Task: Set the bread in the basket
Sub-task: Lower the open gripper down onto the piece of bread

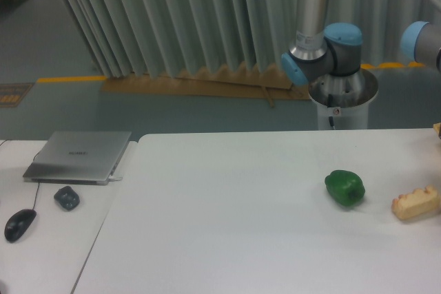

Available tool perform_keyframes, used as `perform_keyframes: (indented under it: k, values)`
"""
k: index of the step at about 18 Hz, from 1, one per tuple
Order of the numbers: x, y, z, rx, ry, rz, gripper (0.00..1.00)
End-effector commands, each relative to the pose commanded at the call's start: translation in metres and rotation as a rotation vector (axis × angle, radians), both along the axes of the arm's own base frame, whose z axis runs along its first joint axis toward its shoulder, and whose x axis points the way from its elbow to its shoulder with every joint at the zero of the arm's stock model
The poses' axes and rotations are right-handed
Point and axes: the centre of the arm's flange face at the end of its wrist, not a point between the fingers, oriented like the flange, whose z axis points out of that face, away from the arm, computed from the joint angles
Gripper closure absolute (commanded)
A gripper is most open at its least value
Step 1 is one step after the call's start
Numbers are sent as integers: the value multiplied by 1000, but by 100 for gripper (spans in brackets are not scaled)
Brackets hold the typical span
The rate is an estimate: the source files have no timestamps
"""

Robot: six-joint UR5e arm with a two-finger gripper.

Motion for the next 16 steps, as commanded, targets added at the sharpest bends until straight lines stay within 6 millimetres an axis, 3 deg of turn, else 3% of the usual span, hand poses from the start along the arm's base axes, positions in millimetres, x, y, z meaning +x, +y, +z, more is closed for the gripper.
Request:
perform_keyframes:
  k: [5, 8, 16]
  values:
    - [31, 28, 7, 15, -2, 20, 0]
    - [49, 34, -6, -17, -13, 48, 0]
    - [56, 43, -30, -63, 12, 70, 0]
